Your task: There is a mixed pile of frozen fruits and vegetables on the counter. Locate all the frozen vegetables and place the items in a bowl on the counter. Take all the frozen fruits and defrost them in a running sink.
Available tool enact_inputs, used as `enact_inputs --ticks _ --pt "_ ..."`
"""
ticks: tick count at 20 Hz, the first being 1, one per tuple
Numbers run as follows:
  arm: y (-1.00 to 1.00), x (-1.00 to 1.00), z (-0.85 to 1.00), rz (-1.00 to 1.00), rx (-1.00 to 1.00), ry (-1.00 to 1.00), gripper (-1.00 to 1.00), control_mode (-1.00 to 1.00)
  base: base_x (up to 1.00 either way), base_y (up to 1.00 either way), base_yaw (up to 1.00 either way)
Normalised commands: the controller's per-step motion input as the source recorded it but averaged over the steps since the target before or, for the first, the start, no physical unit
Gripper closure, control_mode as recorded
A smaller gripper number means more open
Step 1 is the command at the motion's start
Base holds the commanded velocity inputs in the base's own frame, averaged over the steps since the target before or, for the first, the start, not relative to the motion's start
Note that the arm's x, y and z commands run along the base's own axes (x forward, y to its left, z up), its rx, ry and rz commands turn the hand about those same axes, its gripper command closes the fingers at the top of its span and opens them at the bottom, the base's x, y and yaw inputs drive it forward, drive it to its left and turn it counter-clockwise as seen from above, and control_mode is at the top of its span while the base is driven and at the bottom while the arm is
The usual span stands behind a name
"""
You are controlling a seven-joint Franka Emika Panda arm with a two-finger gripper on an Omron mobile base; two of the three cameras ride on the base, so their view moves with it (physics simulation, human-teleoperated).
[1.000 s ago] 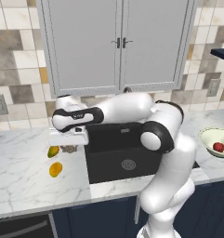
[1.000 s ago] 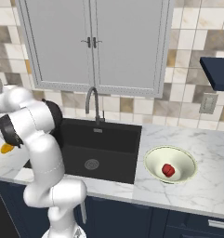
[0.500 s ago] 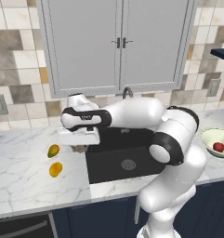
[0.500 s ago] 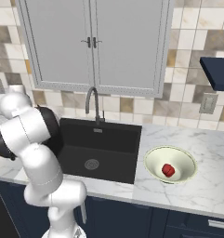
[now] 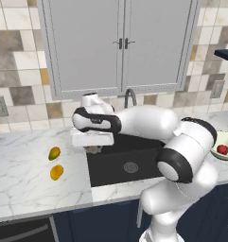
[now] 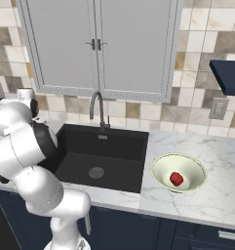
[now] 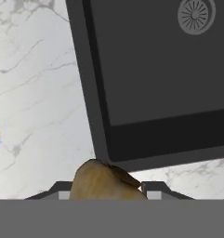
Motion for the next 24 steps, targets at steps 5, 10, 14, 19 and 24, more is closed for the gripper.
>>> enact_inputs --ticks 5,10,14,19,24 --pt "-0.52 -0.09 0.11 -0.02 -0.04 0.00 1.00 -1.00 0.00 0.00 0.00" --pt "-0.53 -0.01 0.10 0.00 -0.07 0.01 1.00 -1.00 0.00 0.00 0.00" --pt "-0.53 -0.04 0.04 0.00 -0.05 0.02 1.00 -1.00 0.00 0.00 0.00" --pt "-0.56 -0.09 -0.03 0.00 -0.01 0.02 1.00 -1.00 0.00 0.00 0.00" --pt "-0.56 -0.15 0.04 0.00 0.00 0.00 1.00 -1.00 0.00 0.00 0.00"
